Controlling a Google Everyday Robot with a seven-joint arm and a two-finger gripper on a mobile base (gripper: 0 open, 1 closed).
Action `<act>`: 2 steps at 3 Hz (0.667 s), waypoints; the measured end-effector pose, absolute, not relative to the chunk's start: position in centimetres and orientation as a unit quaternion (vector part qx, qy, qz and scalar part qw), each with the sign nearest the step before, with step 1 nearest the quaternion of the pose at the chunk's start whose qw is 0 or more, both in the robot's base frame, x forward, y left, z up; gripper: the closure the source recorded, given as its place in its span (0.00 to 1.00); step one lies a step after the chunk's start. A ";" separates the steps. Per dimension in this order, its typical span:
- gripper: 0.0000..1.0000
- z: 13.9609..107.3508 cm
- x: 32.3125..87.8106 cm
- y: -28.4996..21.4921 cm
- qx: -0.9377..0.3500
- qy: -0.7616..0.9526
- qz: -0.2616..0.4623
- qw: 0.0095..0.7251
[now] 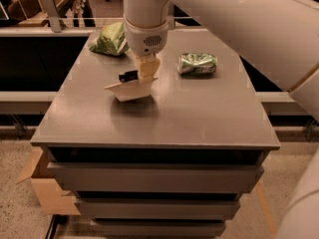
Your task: Pick rxbar chocolate from paper bowl and place on counter
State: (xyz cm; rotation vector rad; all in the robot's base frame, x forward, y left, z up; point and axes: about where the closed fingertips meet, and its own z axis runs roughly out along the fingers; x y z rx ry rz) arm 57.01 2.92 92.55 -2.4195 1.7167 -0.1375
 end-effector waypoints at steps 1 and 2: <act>1.00 91.0 56.7 2.9 -0.812 0.577 -0.024 0.084; 1.00 89.3 56.2 3.1 -0.812 0.578 0.005 0.080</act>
Offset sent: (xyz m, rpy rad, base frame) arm -0.0190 -0.0007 -0.0536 0.0623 0.1748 0.0089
